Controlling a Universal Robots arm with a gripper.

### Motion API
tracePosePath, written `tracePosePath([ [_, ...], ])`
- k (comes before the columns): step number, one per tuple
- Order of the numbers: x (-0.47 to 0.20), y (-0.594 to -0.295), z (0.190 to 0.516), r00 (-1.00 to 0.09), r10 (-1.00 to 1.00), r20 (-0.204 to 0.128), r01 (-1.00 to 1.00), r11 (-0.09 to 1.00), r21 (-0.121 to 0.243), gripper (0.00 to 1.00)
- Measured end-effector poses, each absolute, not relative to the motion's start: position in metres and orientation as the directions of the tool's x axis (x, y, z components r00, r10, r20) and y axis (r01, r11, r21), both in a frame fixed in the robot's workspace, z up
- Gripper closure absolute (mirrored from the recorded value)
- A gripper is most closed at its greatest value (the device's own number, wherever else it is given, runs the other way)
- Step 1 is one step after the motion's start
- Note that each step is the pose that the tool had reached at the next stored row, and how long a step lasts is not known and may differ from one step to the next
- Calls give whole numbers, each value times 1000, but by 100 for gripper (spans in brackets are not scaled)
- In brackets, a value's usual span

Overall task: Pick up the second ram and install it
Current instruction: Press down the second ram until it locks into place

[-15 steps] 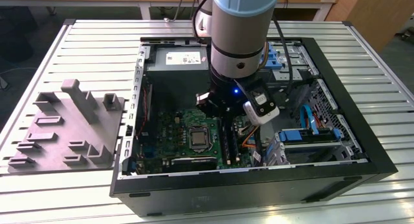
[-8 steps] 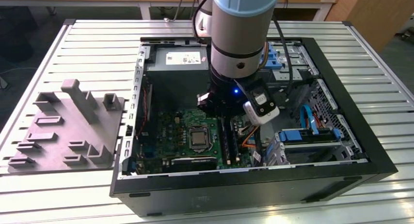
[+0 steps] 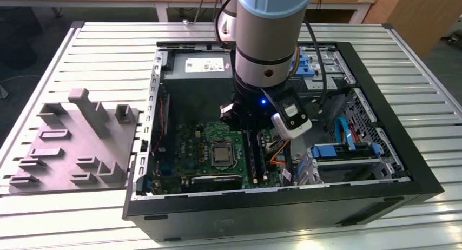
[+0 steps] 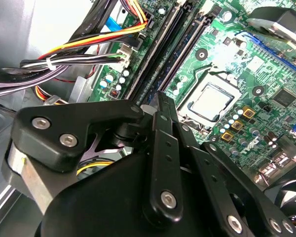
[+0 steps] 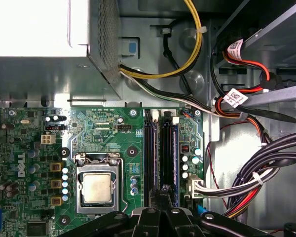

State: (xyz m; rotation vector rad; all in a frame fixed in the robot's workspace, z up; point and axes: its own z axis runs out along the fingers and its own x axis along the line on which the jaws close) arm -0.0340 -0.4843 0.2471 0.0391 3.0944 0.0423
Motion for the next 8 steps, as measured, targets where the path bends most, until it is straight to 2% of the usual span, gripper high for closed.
tracePosePath([
  [8, -34, -484, 247, -999, 26, -46, 25, 999, 28, 90],
])
